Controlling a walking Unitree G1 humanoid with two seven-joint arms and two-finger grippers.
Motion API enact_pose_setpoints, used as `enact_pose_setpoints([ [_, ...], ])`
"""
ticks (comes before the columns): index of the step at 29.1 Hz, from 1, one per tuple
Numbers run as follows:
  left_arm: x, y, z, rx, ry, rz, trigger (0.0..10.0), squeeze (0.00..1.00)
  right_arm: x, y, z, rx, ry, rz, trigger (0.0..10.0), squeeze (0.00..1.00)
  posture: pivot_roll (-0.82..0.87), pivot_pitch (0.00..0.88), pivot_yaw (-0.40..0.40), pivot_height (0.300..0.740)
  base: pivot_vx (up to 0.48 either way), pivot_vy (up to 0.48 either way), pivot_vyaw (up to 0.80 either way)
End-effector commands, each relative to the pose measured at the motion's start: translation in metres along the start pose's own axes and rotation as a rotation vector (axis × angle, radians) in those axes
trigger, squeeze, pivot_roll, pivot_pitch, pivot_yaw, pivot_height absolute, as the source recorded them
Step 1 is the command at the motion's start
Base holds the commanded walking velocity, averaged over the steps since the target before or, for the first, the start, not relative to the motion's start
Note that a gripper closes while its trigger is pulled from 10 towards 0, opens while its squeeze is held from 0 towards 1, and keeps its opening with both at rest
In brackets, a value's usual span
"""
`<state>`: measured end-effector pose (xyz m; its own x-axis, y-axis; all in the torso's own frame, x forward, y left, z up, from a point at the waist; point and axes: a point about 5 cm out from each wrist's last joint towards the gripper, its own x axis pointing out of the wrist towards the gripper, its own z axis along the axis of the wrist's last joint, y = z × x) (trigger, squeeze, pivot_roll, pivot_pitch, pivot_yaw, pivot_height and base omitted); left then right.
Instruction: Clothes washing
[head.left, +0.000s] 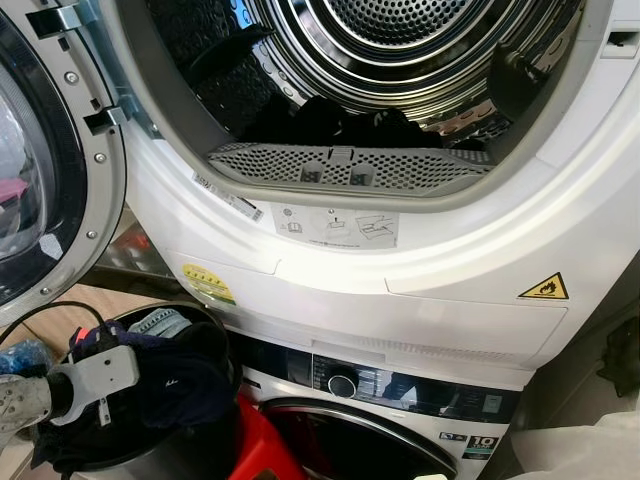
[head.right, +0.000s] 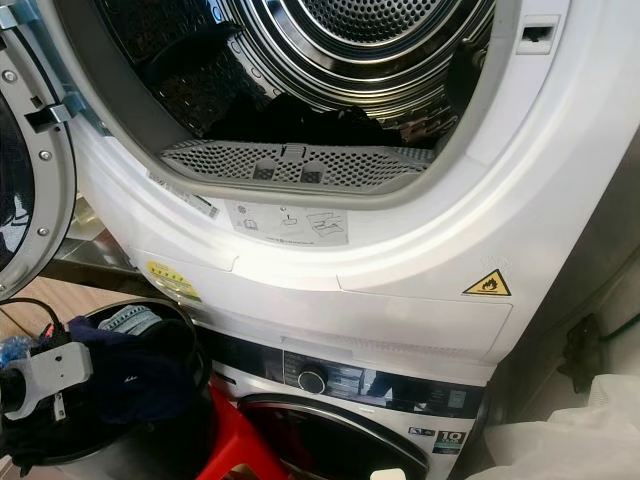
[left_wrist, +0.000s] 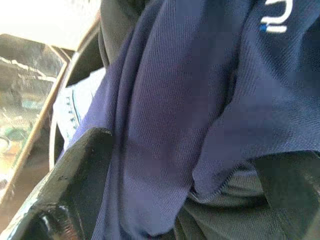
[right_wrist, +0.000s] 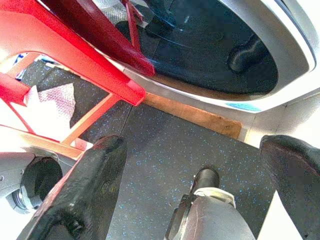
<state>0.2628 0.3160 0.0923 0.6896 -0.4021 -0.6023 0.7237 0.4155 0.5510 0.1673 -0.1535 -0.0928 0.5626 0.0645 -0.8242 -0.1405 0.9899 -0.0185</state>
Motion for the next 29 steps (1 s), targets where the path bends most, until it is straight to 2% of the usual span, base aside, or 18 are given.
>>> enact_pose_setpoints([
  [1, -0.011, 0.004, -0.01, -0.032, 0.042, 0.014, 10.0, 0.0, 0.0, 0.004, -0.002, -0.008, 0.008, 0.013, 10.0, 0.0, 0.03, 0.018, 0.114, 0.74, 0.0, 0.0, 0.0],
  [5, -0.011, 0.003, -0.016, -0.124, 0.04, 0.025, 10.0, 0.0, 0.0, 0.003, -0.002, -0.008, 0.007, 0.013, 10.0, 0.0, 0.03, 0.019, 0.11, 0.74, 0.0, 0.0, 0.0],
  [8, -0.009, 0.001, -0.018, -0.137, 0.048, 0.024, 10.0, 0.0, 0.0, 0.002, -0.003, -0.01, 0.007, 0.012, 10.0, 0.0, 0.02, 0.02, 0.107, 0.74, 0.0, 0.0, 0.0],
  [12, -0.007, -0.001, -0.019, -0.115, 0.061, 0.02, 10.0, 0.0, -0.001, -0.001, -0.004, -0.011, 0.009, 0.006, 10.0, 0.0, 0.02, 0.021, 0.101, 0.74, 0.0, 0.0, 0.0],
  [16, -0.006, 0.008, -0.015, -0.07, 0.054, 0.075, 10.0, 0.0, -0.002, -0.003, -0.006, -0.015, 0.014, 0.0, 10.0, 0.0, 0.01, 0.019, 0.096, 0.74, 0.0, 0.0, 0.0],
  [22, -0.005, 0.015, -0.009, 0.003, 0.049, 0.088, 10.0, 0.0, -0.002, -0.005, -0.007, -0.023, 0.018, -0.005, 10.0, 0.0, 0.0, 0.01, 0.09, 0.74, 0.0, 0.0, 0.0],
  [26, -0.002, 0.013, -0.009, 0.032, 0.065, 0.057, 10.0, 0.0, -0.002, -0.006, -0.008, -0.031, 0.018, -0.002, 10.0, 0.0, 0.0, 0.001, 0.083, 0.74, 0.0, 0.0, 0.0],
  [29, 0.003, 0.01, -0.009, 0.02, 0.064, 0.046, 10.0, 0.0, -0.002, -0.007, -0.008, -0.037, 0.017, -0.001, 10.0, 0.0, -0.01, 0.0, 0.073, 0.74, 0.0, 0.0, 0.0],
])
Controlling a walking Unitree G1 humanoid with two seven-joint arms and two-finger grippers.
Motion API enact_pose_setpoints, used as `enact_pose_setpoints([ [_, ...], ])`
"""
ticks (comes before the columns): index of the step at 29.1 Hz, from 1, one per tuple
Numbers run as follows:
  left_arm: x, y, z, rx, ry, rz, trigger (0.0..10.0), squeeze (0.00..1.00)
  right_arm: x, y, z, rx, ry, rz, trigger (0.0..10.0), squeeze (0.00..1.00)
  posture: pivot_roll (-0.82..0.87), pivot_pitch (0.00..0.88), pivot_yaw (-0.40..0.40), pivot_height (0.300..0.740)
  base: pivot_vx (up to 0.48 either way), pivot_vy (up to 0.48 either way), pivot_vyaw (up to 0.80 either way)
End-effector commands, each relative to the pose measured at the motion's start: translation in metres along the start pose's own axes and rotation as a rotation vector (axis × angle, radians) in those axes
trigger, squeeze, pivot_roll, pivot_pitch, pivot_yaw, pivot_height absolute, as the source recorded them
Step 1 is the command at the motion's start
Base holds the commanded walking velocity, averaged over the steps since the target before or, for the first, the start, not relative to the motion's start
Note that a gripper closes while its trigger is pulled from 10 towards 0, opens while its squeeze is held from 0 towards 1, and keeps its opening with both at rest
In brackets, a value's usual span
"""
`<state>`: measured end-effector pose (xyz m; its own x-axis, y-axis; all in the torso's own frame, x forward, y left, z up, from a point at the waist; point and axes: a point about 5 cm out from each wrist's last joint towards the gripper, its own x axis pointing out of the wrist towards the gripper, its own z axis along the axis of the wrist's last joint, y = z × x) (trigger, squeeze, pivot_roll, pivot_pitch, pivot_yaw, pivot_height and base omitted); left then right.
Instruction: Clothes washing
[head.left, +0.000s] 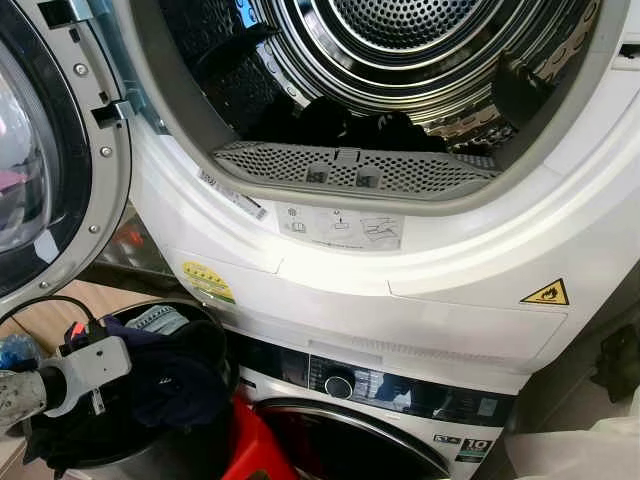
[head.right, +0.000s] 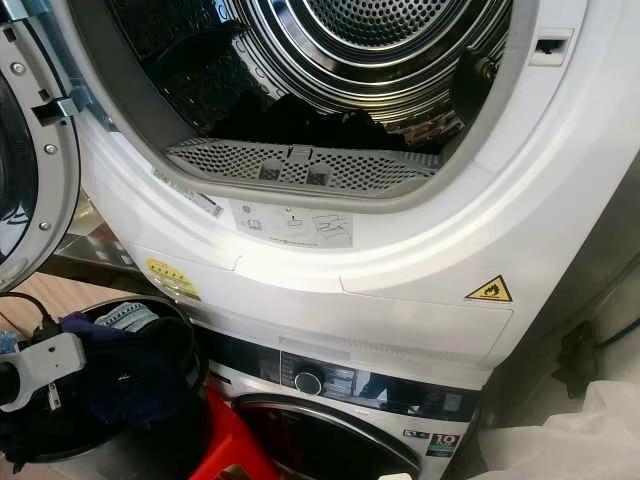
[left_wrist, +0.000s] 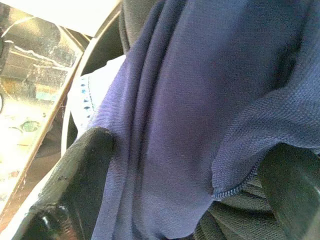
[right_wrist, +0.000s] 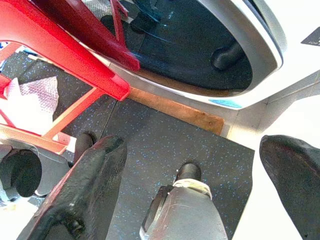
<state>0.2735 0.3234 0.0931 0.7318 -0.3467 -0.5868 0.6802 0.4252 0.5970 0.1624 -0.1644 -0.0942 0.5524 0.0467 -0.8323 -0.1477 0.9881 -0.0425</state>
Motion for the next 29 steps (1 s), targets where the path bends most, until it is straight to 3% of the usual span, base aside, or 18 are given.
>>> enact_pose_setpoints([
  [1, -0.001, -0.001, -0.004, 0.005, 0.028, -0.016, 10.0, 0.0, 0.0, 0.003, -0.001, -0.017, 0.001, 0.014, 10.0, 0.0, -0.01, 0.0, 0.073, 0.74, 0.0, 0.0, 0.0],
  [12, 0.015, -0.004, 0.006, 0.023, 0.005, -0.034, 10.0, 0.0, -0.001, -0.01, -0.001, -0.039, 0.0, -0.005, 10.0, 0.0, -0.01, 0.025, 0.04, 0.74, 0.0, 0.0, 0.0],
  [24, 0.024, -0.011, 0.01, 0.006, -0.006, -0.055, 10.0, 0.0, 0.0, -0.009, 0.005, -0.044, -0.015, 0.0, 10.0, 0.0, -0.02, 0.023, 0.03, 0.74, 0.0, 0.0, 0.0],
  [25, 0.024, -0.011, 0.009, 0.006, -0.002, -0.056, 8.4, 0.0, 0.0, -0.009, 0.005, -0.045, -0.016, 0.001, 10.0, 0.0, -0.01, 0.022, 0.029, 0.74, 0.0, 0.0, 0.0],
  [27, 0.024, -0.012, 0.008, 0.005, 0.003, -0.055, 7.5, 0.0, 0.0, -0.009, 0.005, -0.048, -0.016, 0.002, 10.0, 0.0, -0.01, 0.017, 0.028, 0.74, 0.0, 0.0, 0.0],
  [29, 0.024, -0.013, 0.007, 0.001, 0.013, -0.05, 7.4, 0.0, 0.0, -0.009, 0.005, -0.051, -0.016, 0.003, 10.0, 0.0, -0.02, 0.012, 0.029, 0.74, 0.0, 0.0, 0.0],
])
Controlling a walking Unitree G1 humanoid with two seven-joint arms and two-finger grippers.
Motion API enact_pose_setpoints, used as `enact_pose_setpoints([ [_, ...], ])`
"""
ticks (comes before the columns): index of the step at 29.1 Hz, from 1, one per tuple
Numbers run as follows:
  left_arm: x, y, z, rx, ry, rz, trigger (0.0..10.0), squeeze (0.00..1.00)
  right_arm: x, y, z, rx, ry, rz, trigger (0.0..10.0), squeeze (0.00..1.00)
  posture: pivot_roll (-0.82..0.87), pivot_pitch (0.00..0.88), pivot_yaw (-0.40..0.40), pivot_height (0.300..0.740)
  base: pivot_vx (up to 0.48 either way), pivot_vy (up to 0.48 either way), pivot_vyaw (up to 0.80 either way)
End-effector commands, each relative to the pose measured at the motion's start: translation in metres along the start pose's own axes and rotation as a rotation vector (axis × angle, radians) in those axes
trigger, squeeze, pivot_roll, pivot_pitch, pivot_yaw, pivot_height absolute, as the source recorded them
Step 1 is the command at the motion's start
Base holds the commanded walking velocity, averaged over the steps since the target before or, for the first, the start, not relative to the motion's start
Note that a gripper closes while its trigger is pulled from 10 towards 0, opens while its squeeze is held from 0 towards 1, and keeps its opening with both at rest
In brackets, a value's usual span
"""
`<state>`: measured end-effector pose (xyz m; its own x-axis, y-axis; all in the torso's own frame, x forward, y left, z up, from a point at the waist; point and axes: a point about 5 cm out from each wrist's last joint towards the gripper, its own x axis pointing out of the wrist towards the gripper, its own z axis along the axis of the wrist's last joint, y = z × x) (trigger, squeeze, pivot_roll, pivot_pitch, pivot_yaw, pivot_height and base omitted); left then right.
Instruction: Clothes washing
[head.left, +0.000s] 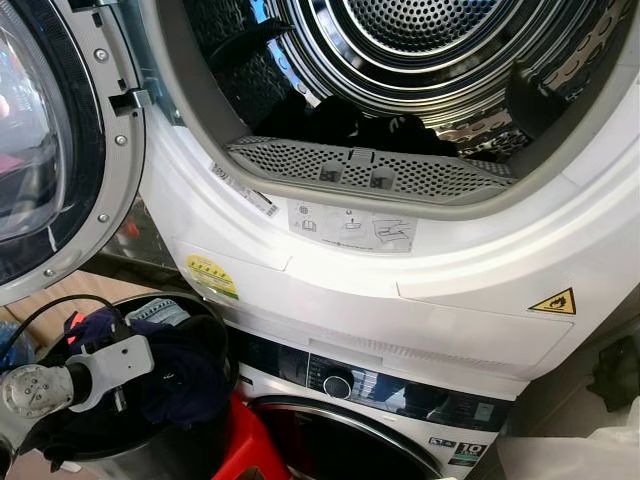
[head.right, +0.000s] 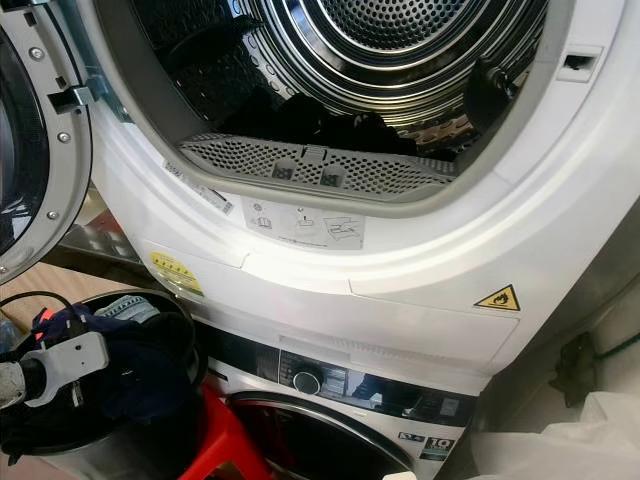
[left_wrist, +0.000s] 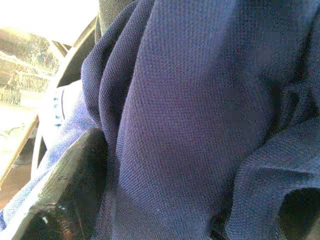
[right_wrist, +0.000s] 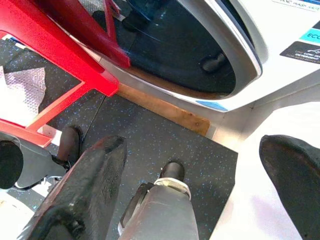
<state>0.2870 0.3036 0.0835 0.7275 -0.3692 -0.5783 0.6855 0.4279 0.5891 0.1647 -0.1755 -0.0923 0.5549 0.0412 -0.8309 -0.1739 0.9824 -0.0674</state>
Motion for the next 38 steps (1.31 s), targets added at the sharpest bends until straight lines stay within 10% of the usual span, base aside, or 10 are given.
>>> enact_pose_setpoints([
  [1, 0.001, -0.008, -0.006, 0.009, 0.046, -0.039, 6.4, 0.0, 0.001, 0.003, 0.004, -0.015, -0.014, 0.009, 10.0, 0.0, -0.02, 0.01, 0.029, 0.74, 0.0, 0.0, 0.0],
  [3, 0.0, -0.007, -0.008, 0.014, 0.058, -0.023, 6.1, 0.0, 0.001, 0.003, 0.004, -0.015, -0.015, 0.008, 10.0, 0.0, -0.02, 0.01, 0.029, 0.74, 0.0, 0.0, 0.0],
  [4, -0.001, -0.005, -0.009, 0.01, 0.063, -0.001, 9.1, 0.0, 0.001, 0.003, 0.004, -0.016, -0.016, 0.009, 10.0, 0.0, -0.01, 0.009, 0.029, 0.74, 0.0, 0.0, 0.0],
  [6, -0.002, -0.001, -0.009, 0.003, 0.068, 0.032, 10.0, 0.0, 0.001, 0.003, 0.004, -0.017, -0.016, 0.009, 10.0, 0.0, -0.01, 0.012, 0.029, 0.74, 0.0, 0.0, 0.0],
  [9, -0.001, 0.005, -0.007, -0.054, 0.052, 0.089, 10.0, 0.0, 0.001, 0.004, 0.005, -0.015, -0.017, 0.01, 10.0, 0.0, -0.02, 0.016, 0.031, 0.74, 0.0, 0.0, 0.0],
  [10, 0.0, 0.007, -0.006, -0.091, 0.039, 0.109, 3.0, 0.0, 0.001, 0.004, 0.004, -0.014, -0.017, 0.01, 10.0, 0.0, -0.02, 0.015, 0.031, 0.74, 0.0, 0.0, 0.0],
  [11, 0.001, 0.008, -0.005, -0.104, 0.033, 0.115, 3.0, 0.0, 0.001, 0.005, 0.004, -0.014, -0.017, 0.011, 10.0, 0.0, -0.02, 0.015, 0.031, 0.74, 0.0, 0.0, 0.0],
  [12, 0.001, 0.008, -0.004, -0.116, 0.026, 0.119, 0.0, 0.0, 0.001, 0.005, 0.004, -0.013, -0.017, 0.011, 10.0, 0.0, -0.02, 0.015, 0.032, 0.74, 0.0, 0.0, 0.0],
  [38, 0.009, 0.003, 0.001, -0.225, -0.044, 0.128, 0.0, 0.0, 0.001, 0.01, -0.001, -0.011, 0.003, 0.014, 10.0, 0.0, -0.01, 0.017, 0.029, 0.74, 0.0, 0.0, 0.0],
])
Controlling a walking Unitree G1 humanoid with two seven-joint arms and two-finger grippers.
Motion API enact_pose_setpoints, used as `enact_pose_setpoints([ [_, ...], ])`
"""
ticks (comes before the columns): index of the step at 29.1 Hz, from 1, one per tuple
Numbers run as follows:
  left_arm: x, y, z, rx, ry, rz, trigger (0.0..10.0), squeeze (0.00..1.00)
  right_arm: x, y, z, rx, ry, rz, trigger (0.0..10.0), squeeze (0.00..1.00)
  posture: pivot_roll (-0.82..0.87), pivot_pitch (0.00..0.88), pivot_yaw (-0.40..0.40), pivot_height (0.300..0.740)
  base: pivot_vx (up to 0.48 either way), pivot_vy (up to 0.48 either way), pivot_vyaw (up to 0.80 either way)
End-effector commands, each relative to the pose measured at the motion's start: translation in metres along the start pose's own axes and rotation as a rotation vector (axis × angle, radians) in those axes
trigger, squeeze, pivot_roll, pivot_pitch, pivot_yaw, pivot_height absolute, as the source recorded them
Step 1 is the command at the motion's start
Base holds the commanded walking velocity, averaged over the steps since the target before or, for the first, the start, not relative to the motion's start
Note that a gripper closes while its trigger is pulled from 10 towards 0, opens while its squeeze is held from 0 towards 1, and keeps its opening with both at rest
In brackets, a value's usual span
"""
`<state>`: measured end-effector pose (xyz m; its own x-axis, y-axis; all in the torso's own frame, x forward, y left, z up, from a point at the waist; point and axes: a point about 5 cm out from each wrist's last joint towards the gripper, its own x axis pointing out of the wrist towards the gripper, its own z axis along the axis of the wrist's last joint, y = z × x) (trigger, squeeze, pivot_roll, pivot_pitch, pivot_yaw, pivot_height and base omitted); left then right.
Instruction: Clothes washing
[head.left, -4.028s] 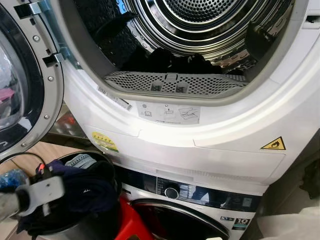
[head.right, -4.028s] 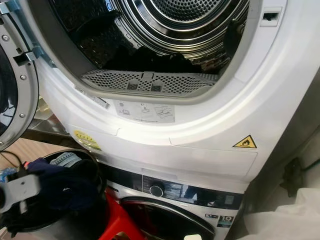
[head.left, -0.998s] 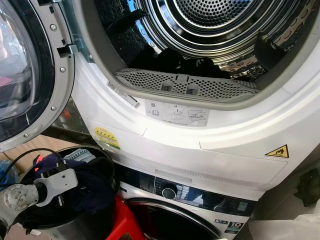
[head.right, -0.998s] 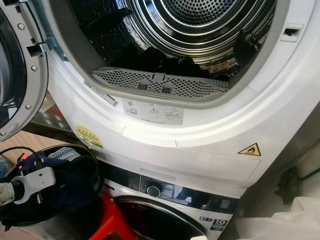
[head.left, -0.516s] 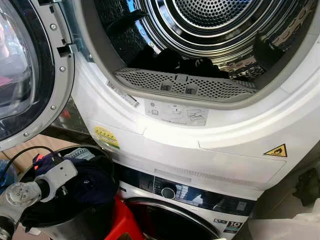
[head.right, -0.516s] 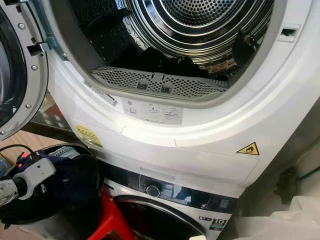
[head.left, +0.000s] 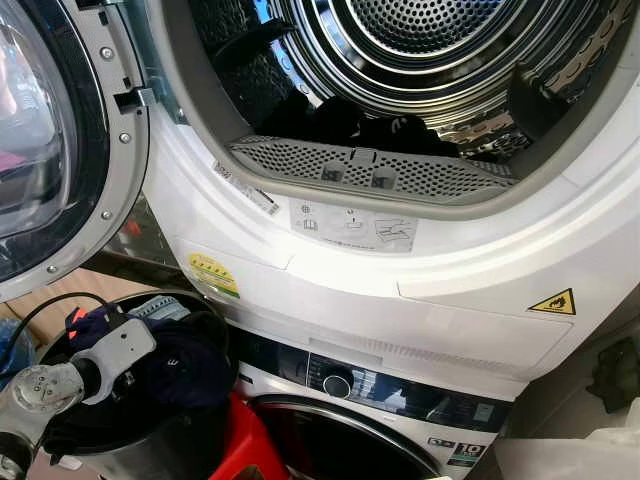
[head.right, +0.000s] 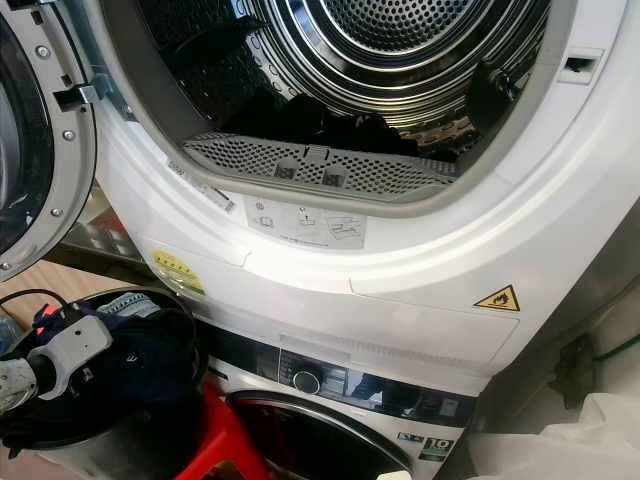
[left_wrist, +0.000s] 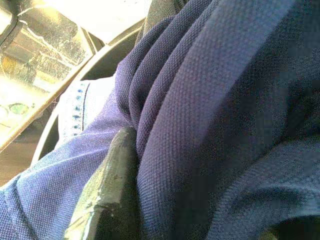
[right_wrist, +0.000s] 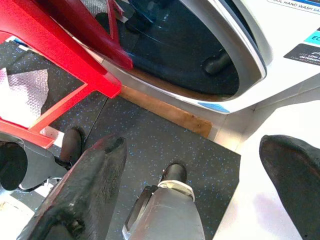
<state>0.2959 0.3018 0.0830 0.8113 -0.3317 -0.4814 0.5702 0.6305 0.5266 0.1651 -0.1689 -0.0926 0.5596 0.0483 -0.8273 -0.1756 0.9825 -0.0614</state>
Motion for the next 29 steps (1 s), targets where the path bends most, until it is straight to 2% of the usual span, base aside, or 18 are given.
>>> enact_pose_setpoints([
  [1, 0.001, -0.002, 0.0, -0.02, -0.005, 0.002, 0.0, 0.0, 0.0, 0.004, -0.002, -0.018, 0.012, 0.01, 10.0, 0.0, -0.01, 0.017, 0.029, 0.74, 0.0, 0.0, 0.0],
  [15, -0.004, -0.002, -0.006, -0.042, -0.005, 0.048, 0.0, 0.0, 0.001, -0.003, 0.006, -0.032, -0.01, 0.005, 10.0, 0.0, -0.02, 0.0, 0.007, 0.74, 0.0, 0.0, 0.0],
  [29, -0.006, 0.003, -0.006, -0.041, -0.003, 0.056, 0.0, 0.0, 0.004, 0.008, 0.015, -0.013, -0.031, 0.019, 10.0, 0.0, -0.02, 0.0, 0.03, 0.74, 0.0, 0.0, 0.0],
])
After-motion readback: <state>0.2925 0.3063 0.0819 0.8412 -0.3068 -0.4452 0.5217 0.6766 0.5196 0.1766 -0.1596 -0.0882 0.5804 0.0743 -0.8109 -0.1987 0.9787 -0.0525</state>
